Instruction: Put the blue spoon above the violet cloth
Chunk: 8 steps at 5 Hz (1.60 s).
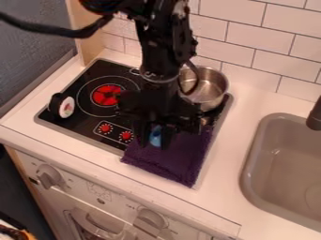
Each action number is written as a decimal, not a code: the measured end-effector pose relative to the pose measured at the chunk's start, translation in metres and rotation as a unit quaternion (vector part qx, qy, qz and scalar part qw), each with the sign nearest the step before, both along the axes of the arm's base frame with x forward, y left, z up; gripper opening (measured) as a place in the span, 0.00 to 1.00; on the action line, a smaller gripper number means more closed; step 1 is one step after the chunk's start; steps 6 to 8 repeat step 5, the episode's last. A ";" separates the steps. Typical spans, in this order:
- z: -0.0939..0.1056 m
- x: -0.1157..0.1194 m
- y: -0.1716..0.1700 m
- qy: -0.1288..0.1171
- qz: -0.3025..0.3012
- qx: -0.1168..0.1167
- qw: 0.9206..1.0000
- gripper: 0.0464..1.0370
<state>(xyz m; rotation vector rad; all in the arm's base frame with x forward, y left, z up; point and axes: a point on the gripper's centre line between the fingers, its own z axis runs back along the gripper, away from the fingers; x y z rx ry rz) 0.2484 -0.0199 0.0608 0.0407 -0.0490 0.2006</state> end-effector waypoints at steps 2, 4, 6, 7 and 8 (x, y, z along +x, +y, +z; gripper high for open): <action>-0.002 0.000 0.004 -0.003 0.023 -0.012 1.000 0.75; 0.017 -0.001 0.008 -0.027 -0.011 -0.002 1.000 0.97; 0.023 0.003 0.007 -0.031 -0.028 -0.008 0.999 0.96; 0.023 0.003 0.007 -0.031 -0.028 -0.008 0.999 0.96; 0.023 0.003 0.007 -0.031 -0.028 -0.008 0.999 0.96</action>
